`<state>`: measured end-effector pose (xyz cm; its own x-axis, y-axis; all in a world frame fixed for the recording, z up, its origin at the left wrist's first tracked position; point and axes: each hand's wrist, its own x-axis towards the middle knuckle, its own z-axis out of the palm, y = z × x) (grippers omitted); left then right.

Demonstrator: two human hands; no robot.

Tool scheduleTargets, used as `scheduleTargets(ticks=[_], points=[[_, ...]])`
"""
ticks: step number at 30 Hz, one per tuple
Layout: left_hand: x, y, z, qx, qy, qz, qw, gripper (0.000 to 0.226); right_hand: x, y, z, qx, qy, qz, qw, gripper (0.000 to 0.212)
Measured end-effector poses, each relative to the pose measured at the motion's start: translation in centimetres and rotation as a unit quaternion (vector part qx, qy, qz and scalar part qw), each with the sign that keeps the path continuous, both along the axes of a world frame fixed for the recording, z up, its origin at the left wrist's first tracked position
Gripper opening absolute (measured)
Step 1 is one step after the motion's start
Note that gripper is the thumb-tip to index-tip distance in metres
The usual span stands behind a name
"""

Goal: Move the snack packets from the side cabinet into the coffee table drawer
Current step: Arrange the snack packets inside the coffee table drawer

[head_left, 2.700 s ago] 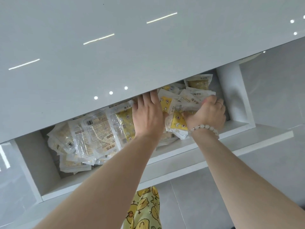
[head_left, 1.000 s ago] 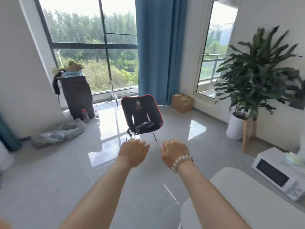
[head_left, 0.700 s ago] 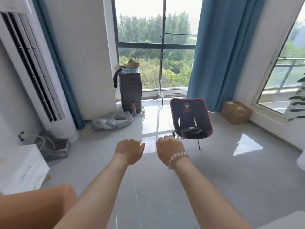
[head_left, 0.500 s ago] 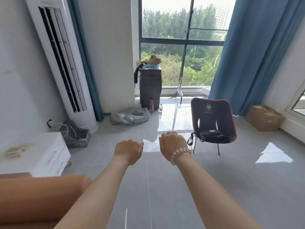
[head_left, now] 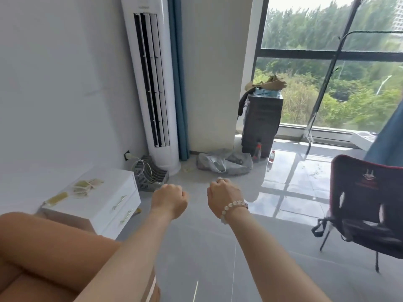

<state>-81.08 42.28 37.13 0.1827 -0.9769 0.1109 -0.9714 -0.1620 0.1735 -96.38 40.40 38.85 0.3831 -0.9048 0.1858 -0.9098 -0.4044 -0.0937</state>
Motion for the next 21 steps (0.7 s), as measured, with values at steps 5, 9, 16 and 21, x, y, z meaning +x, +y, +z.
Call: scheduleTargets(ticks=[5,9,16,21], points=[[3.6,-5.7,0.1,-0.022,0.016,0.083,0.996,0.038,4.0,-9.0,0.3,0.0,0.003,0.067,0.998,0.037],[6.8,-6.7,-0.5,-0.005,0.018,0.133,0.991,0.038,8.1,-11.4,-0.4,-0.002,0.013,0.141,0.99,0.037],[15.1,-8.4,-1.5,0.002,0.011,0.188,0.982,0.038,17.4,-15.3,-1.8,0.02,0.01,0.224,0.974,0.035],[20.8,-11.6,-2.6,0.024,-0.014,0.195,0.98,0.037,23.2,-19.5,-1.6,0.012,0.043,0.255,0.966,0.037]])
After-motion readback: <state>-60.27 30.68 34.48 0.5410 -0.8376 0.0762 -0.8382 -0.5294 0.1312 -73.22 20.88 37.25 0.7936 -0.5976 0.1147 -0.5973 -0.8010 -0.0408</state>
